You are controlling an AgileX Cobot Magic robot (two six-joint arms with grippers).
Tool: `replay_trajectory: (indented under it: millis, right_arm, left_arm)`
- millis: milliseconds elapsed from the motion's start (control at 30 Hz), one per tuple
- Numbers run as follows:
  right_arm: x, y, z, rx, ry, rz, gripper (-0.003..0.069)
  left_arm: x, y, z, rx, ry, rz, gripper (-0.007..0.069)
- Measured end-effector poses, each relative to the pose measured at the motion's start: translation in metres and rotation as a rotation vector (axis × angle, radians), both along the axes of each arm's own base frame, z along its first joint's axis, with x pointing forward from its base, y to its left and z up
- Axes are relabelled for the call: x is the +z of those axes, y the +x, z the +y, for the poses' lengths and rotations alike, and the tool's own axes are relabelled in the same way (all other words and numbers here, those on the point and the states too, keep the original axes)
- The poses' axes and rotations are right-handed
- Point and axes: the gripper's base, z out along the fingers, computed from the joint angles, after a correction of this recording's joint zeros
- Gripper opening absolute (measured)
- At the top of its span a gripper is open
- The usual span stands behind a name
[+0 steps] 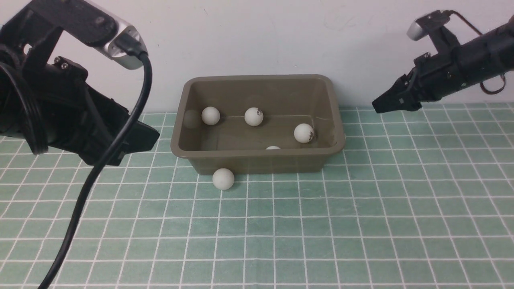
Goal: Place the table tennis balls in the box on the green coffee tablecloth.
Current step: 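Reach for and grasp a ping pong ball on the table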
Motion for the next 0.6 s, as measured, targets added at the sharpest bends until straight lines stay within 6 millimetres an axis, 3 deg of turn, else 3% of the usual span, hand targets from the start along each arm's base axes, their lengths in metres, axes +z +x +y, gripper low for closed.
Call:
replay_trajectory:
  millis: [100,300,600]
  right_arm:
    - [-0.003,0.011,-0.010,-0.069,0.076,0.035,0.0218]
    - [-0.020,0.023,-0.010,-0.108,0.154,0.046,0.0208]
    - [-0.047,0.027,-0.007,0.188,-0.058,-0.157,0.0221]
  left_arm:
    - [0.000,0.000,-0.001,-0.002,-0.011,0.003,0.0405]
    - [0.000,0.000,-0.001,-0.004,-0.016,0.003,0.0405]
    - [0.000,0.000,-0.001,-0.006,-0.015,0.002,0.0405]
